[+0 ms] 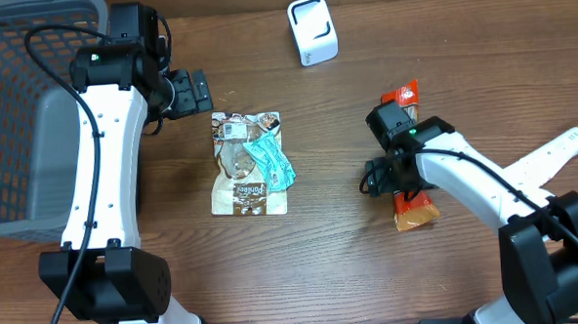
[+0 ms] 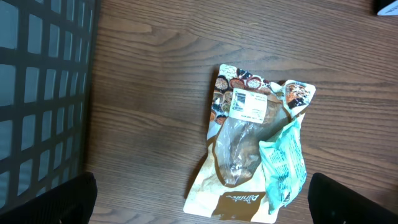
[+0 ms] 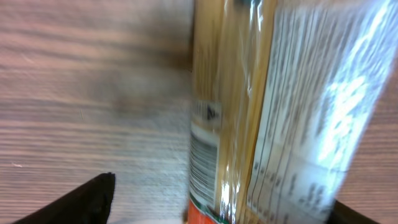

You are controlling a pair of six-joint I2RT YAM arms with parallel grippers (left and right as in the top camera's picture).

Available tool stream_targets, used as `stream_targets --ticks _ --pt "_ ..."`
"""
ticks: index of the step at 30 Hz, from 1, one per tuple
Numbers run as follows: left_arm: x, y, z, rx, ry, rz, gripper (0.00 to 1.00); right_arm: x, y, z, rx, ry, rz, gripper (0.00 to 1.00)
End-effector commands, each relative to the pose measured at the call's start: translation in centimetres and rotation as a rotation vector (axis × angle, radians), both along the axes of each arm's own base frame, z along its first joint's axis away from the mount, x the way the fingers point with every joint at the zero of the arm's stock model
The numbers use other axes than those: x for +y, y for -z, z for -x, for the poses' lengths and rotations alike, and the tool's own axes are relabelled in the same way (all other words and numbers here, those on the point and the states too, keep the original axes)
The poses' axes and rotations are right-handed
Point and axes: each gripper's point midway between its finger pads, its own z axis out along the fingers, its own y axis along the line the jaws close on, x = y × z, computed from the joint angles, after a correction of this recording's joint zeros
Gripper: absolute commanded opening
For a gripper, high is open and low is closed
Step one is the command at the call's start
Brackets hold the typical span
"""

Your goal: Scan the item barcode

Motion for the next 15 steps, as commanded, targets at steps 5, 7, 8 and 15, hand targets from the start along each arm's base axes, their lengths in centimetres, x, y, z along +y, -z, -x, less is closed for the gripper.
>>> stream_targets --ticks 5,7,8,15 --pt "-0.2 0.3 0.0 0.009 0.023 -0.001 1.0 -0.1 -2.3 -4.4 -0.079 0.04 -0.234 0.88" --pt "-0.2 0.3 0.0 0.009 0.023 -0.001 1.0 -1.0 -2.5 -5.1 -0.088 0.059 -0.284 0.88" --pt "-0.2 0.3 0.0 0.009 0.023 -0.001 1.0 -1.8 -2.7 -5.8 -0.098 0.083 -0.331 0.88" --pt "-0.2 0.3 0.0 0.009 0.023 -0.001 1.0 -4.7 -0.9 -6.7 -0.066 0.15 -0.418 0.89"
